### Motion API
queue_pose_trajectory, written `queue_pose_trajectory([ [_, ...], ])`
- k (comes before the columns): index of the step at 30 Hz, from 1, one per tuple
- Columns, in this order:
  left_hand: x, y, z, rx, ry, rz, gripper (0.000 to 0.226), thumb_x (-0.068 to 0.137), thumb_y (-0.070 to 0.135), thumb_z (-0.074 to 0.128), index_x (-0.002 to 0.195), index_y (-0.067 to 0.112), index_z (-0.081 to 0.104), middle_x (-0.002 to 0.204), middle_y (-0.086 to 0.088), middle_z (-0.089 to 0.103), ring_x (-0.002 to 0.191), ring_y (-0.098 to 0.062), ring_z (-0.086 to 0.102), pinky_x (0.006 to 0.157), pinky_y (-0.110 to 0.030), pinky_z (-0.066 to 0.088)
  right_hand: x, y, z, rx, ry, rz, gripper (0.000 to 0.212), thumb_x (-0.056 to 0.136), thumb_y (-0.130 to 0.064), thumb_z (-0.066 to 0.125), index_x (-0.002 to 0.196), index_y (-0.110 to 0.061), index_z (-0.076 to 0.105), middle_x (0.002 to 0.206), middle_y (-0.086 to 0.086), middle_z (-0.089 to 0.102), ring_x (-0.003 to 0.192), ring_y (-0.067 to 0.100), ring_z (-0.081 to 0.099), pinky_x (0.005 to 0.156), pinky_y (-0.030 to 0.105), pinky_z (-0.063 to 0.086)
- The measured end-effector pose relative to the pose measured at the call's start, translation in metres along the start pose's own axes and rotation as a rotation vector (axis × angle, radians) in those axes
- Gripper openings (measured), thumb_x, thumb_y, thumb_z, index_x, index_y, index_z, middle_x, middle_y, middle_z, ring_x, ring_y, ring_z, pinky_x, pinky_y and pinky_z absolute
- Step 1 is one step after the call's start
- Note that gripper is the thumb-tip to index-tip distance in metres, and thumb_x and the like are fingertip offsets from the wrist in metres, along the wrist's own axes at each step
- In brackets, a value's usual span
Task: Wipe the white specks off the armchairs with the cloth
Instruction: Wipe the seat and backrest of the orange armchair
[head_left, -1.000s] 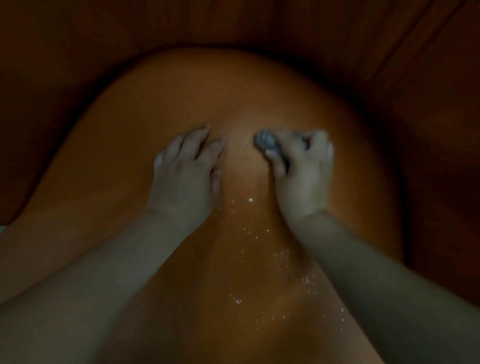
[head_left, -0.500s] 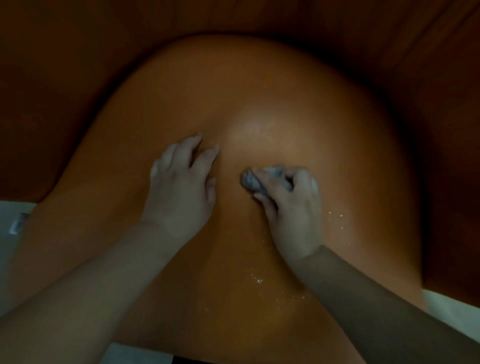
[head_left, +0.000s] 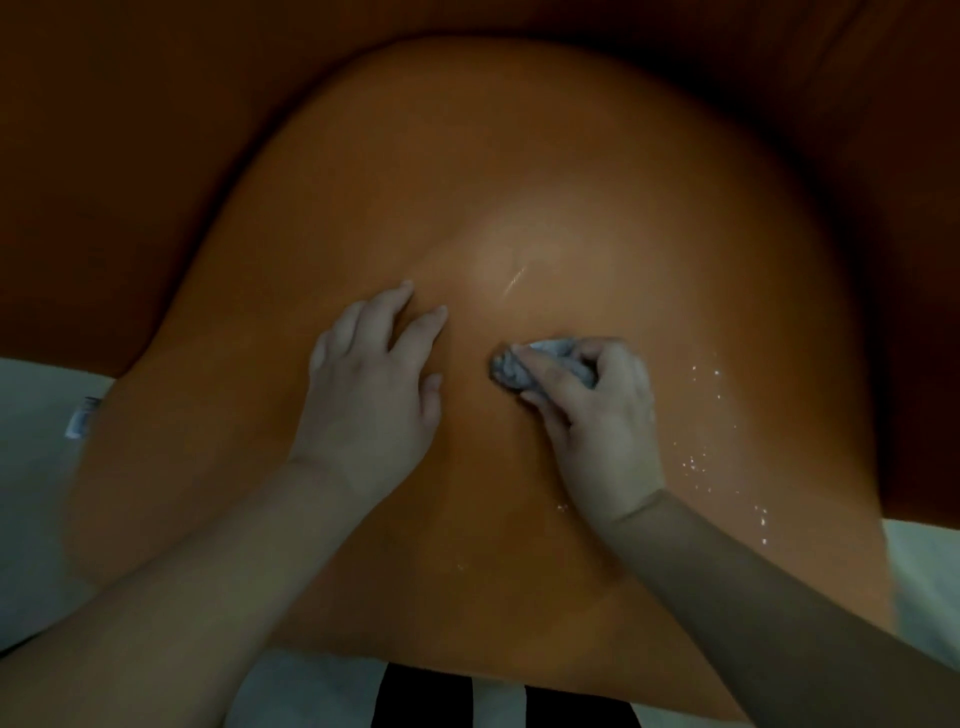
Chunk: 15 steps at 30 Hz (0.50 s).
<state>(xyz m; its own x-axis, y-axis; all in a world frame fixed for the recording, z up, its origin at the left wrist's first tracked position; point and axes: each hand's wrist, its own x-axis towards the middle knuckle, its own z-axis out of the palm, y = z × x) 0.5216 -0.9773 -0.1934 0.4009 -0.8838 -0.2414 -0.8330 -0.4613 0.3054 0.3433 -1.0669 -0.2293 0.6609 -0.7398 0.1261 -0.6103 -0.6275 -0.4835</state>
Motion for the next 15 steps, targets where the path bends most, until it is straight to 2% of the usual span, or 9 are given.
queue_pose_trajectory([
  [4, -0.010, -0.002, 0.003, -0.009, 0.029, 0.025, 0.054, 0.087, 0.024, 0.061, 0.139, 0.022, 0.048, 0.148, -0.007, 0.036, 0.136, -0.028, 0.028, 0.110, -0.048, 0.025, 0.031, 0.011, 0.000, -0.048, 0.115, 0.122, 0.031, 0.089, -0.021, 0.066, 0.120, -0.023, 0.066, 0.102, 0.014, 0.051, 0.093, 0.032, 0.047, 0.077, 0.042, 0.046],
  [7, -0.015, 0.001, 0.007, -0.010, 0.023, 0.030, 0.055, 0.086, 0.023, 0.062, 0.139, 0.022, 0.048, 0.148, -0.006, 0.036, 0.136, -0.028, 0.029, 0.109, -0.049, 0.026, 0.040, -0.006, 0.009, -0.018, 0.169, 0.226, 0.032, 0.089, -0.019, 0.065, 0.121, -0.024, 0.065, 0.105, 0.014, 0.050, 0.096, 0.030, 0.046, 0.079, 0.038, 0.045],
  [12, -0.022, 0.009, 0.012, -0.006, -0.001, 0.074, 0.055, 0.085, 0.025, 0.061, 0.138, 0.022, 0.048, 0.147, -0.004, 0.036, 0.135, -0.026, 0.028, 0.109, -0.046, 0.025, -0.018, -0.004, 0.000, -0.039, 0.042, 0.020, 0.031, 0.094, -0.028, 0.056, 0.124, -0.023, 0.064, 0.105, 0.014, 0.051, 0.091, 0.030, 0.048, 0.077, 0.039, 0.045],
  [15, -0.025, 0.013, 0.015, -0.008, 0.004, 0.090, 0.053, 0.086, 0.025, 0.061, 0.138, 0.022, 0.049, 0.146, -0.005, 0.038, 0.134, -0.027, 0.029, 0.109, -0.047, 0.026, -0.010, 0.028, -0.016, -0.098, 0.097, 0.078, 0.029, 0.094, -0.029, 0.059, 0.121, -0.021, 0.065, 0.107, 0.016, 0.052, 0.094, 0.032, 0.048, 0.078, 0.039, 0.043],
])
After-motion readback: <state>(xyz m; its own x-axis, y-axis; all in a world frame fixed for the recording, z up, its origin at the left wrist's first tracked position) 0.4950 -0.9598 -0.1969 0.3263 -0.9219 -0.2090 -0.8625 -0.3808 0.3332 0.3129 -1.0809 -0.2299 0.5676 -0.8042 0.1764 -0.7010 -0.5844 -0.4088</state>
